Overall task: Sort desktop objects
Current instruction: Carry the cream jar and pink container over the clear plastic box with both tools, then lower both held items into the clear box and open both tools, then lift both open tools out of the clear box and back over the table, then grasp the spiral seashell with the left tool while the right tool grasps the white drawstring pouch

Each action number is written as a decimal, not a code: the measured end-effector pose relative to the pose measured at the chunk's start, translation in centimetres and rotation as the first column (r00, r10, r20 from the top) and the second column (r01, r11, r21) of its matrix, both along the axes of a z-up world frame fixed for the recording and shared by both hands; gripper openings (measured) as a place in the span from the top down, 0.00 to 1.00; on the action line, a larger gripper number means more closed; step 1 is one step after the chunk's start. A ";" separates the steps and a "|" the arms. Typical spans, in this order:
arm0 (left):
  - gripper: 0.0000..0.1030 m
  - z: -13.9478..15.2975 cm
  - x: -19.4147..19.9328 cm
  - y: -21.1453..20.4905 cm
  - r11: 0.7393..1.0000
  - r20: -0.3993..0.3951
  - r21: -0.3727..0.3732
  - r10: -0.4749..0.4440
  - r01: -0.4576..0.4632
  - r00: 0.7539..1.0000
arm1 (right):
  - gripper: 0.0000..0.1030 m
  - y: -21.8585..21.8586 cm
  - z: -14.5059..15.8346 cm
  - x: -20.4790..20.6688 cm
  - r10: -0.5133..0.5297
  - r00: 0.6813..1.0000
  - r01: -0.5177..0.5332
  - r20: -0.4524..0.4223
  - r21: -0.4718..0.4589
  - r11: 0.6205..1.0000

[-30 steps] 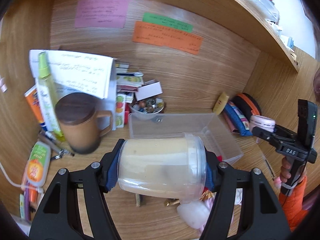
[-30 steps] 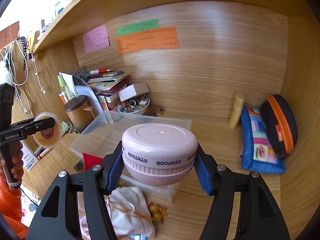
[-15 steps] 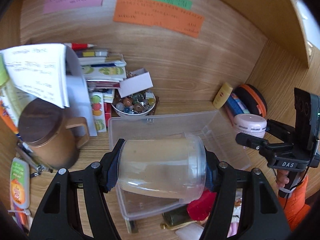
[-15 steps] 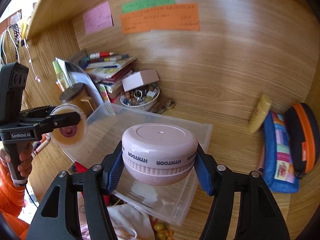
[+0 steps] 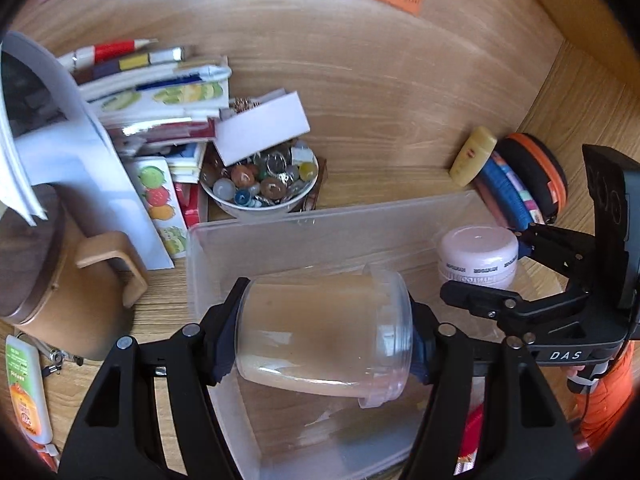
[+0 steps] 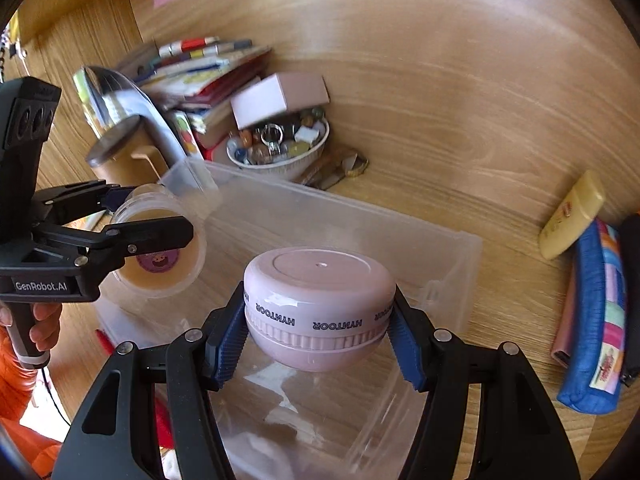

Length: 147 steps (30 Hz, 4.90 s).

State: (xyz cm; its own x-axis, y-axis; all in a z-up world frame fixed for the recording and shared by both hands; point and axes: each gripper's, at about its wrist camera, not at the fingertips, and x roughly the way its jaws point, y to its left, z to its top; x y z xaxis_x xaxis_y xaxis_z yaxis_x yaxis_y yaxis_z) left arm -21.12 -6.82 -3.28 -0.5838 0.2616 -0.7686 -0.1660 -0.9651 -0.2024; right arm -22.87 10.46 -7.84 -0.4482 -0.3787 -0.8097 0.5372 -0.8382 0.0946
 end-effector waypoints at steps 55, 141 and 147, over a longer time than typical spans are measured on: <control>0.28 1.8 1.6 0.0 0.996 -0.057 -0.070 0.045 -0.049 0.997 | 0.22 -0.4 4.3 2.4 -0.037 0.993 0.047 -0.110 0.086 0.995; 0.69 -7.9 29.0 -0.2 0.977 -0.190 -0.177 0.084 -0.119 0.978 | 0.11 5.6 -3.7 17.5 -0.065 0.995 0.063 -0.081 -0.019 0.998; 0.70 -7.9 28.2 -1.6 0.977 -0.194 -0.108 0.160 -0.183 0.968 | 0.11 4.2 -4.3 16.5 -0.055 0.996 0.056 -0.068 0.018 0.998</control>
